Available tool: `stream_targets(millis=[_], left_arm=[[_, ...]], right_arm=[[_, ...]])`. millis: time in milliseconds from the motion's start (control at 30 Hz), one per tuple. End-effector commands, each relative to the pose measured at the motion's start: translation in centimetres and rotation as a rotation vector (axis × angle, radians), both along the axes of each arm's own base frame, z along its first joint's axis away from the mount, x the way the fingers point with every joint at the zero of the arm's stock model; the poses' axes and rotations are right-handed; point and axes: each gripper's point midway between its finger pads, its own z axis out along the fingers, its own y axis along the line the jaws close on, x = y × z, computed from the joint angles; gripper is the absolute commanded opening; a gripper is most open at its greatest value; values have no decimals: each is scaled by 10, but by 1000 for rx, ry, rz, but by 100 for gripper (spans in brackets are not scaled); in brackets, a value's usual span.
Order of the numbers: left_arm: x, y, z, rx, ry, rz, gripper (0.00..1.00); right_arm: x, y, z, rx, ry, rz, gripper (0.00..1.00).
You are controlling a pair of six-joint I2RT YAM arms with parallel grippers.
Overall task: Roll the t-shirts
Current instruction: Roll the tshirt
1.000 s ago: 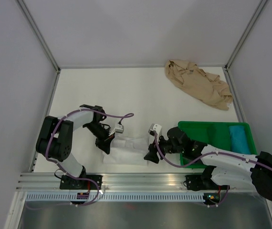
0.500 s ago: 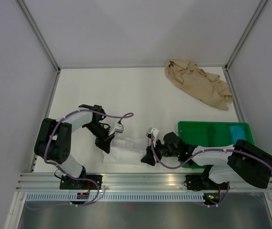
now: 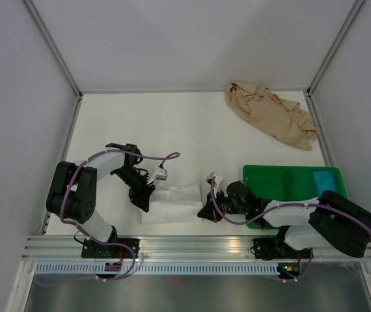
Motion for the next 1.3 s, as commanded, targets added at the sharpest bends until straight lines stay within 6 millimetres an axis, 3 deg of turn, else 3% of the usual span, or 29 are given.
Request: stream_targets(millis=[0,167,300,400,433,500,533,600,633,667,833,933,1133,1200,1267], left_arm=[[19,-9,14,-58,-33,89,51],[21,-34,48,-213,-41,182,65],[31,-32,39,-149,-60,248,63],[29,-23,22,-81,-56,254,50],[27,-22,19,-74,-45,251,39],[24,-22,12,-69,-17,243,28],[24,-23,11,-71,-10,244,18],[28,-23,5,-53,3,261,10],[31,-23,4,-47,-3,266,6],[34,-23,3,-48,-8,269,5],[40,-22,3,-42,-33,261,2],[41,-20,1,-34,-49,252,2],[40,-19,0,-27,-51,248,2],[39,-20,2,-33,-51,249,2],[39,-20,2,-37,-52,249,2]], right_arm=[[11,2,1,-4,90,-64,0],[13,11,6,-13,145,-62,0],[13,14,9,-10,187,-81,0],[13,14,9,-8,203,-97,0],[13,13,8,-10,205,-101,0],[13,12,5,-18,209,-104,1],[15,12,6,-19,197,-99,5],[16,4,-1,-91,181,-103,34],[22,5,3,-120,120,-82,39],[25,-7,0,-192,87,-101,44],[40,-12,44,-152,-170,-87,59],[51,-4,74,-39,-318,-87,65],[53,32,79,36,-354,36,65],[54,37,68,27,-337,48,65],[52,42,55,21,-301,66,57]])
